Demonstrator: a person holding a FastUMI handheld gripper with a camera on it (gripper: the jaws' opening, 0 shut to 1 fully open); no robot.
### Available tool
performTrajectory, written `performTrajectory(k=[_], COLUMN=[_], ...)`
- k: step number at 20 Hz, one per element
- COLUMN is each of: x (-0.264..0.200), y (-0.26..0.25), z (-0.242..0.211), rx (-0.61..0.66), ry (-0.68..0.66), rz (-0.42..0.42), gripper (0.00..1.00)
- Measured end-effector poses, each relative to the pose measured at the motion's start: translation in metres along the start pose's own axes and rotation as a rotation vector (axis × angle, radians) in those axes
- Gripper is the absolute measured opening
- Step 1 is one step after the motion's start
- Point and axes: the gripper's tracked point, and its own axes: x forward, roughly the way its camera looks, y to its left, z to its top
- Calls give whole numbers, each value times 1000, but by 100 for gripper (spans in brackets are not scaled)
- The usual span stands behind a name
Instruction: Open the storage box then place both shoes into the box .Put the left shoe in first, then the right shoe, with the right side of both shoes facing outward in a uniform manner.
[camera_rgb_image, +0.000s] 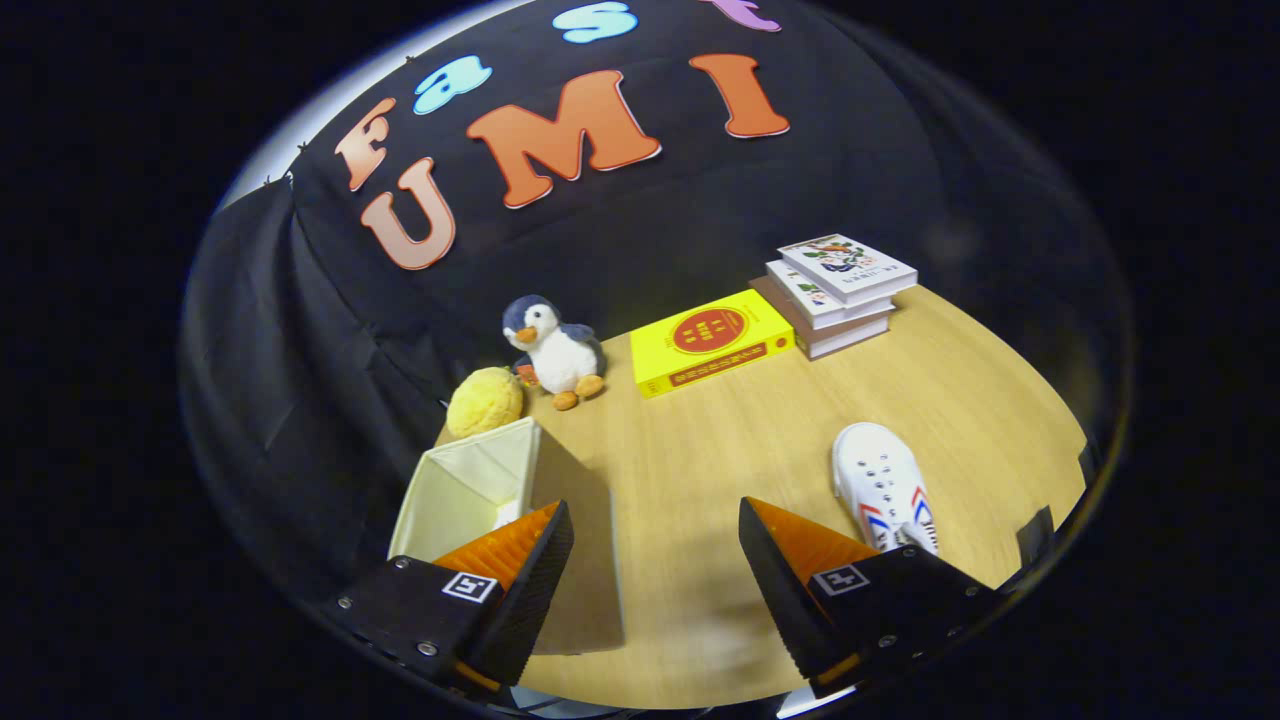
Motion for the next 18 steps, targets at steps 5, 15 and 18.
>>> performTrajectory(k=[5, 15, 18], x=[-1, 23, 37], y=[-89, -203, -210], z=[0, -36, -63], rx=[20, 21, -30], ry=[24, 141, 214], rz=[-75, -151, -147], gripper=[99, 96, 89])
